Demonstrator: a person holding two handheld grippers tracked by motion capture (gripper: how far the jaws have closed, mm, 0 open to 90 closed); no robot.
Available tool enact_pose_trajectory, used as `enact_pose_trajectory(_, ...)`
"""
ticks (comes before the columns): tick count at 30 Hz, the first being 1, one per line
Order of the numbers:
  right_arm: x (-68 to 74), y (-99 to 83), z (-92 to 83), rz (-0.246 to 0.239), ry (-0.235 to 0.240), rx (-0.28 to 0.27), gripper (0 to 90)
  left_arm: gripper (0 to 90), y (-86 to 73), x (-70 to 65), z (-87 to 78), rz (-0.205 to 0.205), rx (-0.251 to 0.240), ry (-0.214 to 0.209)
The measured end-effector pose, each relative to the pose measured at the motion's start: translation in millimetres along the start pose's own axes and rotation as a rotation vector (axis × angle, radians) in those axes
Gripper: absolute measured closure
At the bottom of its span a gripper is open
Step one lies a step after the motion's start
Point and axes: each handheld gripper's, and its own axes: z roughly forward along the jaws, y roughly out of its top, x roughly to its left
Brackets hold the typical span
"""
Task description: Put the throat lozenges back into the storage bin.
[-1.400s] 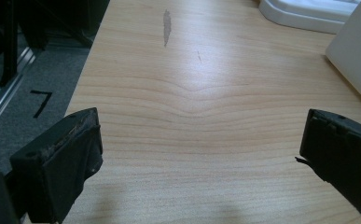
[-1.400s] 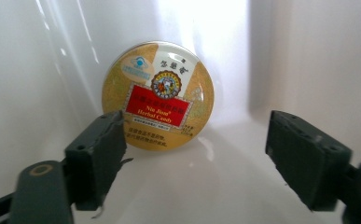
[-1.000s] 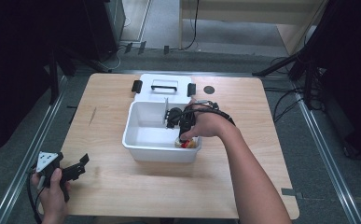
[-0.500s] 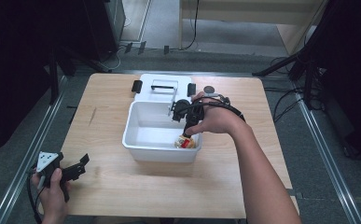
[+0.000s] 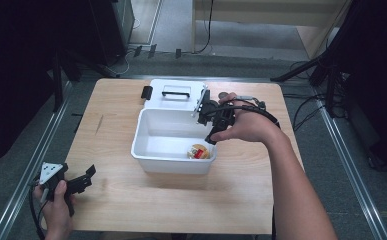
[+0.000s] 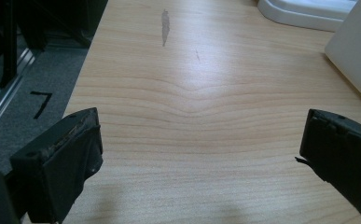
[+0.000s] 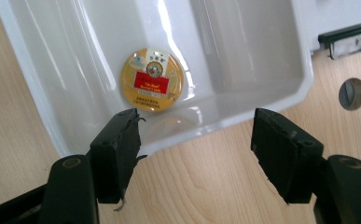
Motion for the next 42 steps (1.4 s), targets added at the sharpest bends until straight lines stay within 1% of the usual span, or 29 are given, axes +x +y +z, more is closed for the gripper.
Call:
enact_pose_trajectory(2,-1.5,-5.2,-2.2,0.008,-0.008,0.005,32.8,0.0,0.0,-0.1,0.1,0.001,0.0,0.0)
enact_pose_trajectory(8,-3.9,-20.9,-4.4,0.036,-0.009,0.007,32.2,0.0,-0.1,-0.6,0.1,0.004,-0.002,0.002)
enact_pose_trajectory(15,-4.7,-42.3,0.6,0.062,-0.006,0.013,27.9,0.0,-0.2,-0.7,-0.1,0.005,-0.001,0.0)
enact_pose_trajectory(21,-4.6,-65.3,8.6,0.125,-0.014,0.003,24.4,0.0,-0.1,-0.6,-0.1,0.007,0.001,0.0)
enact_pose_trajectory(25,-3.2,-82.2,14.7,0.158,-0.023,-0.019,22.0,0.0,-0.1,-0.7,-0.2,0.008,0.002,0.001)
enact_pose_trajectory(29,-2.3,-100.2,18.9,0.229,-0.051,-0.069,19.0,0.0,-0.1,-0.9,-0.2,0.009,0.002,0.002)
enact_pose_trajectory(32,-0.5,-114.7,21.8,0.3,-0.06,-0.114,17.4,0.0,-0.1,-1.0,-0.1,0.008,0.001,0.002)
enact_pose_trajectory(34,1.9,-124.1,24.7,0.33,-0.078,-0.134,13.9,0.0,-0.1,-1.0,-0.1,0.009,0.002,0.002)
enact_pose_trajectory(36,3.7,-133.3,27.6,0.353,-0.101,-0.16,13.5,0.0,-0.1,-1.0,-0.2,0.009,0.002,0.002)
enact_pose_trajectory(38,5.5,-142.4,30.4,0.387,-0.125,-0.19,13.0,0.0,-0.1,-0.9,-0.1,0.007,0.001,0.003)
enact_pose_trajectory(40,6.6,-153.0,34.6,0.425,-0.138,-0.221,11.6,0.0,-0.2,-0.6,-0.1,0.005,0.001,0.002)
enact_pose_trajectory(41,6.9,-156.6,36.4,0.433,-0.143,-0.234,10.2,0.0,-0.1,-0.6,0.1,0.002,0.0,0.002)
enact_pose_trajectory(42,8.2,-161.3,38.6,0.456,-0.145,-0.243,8.5,0.0,-0.2,-0.5,0.1,0.002,-0.001,0.001)
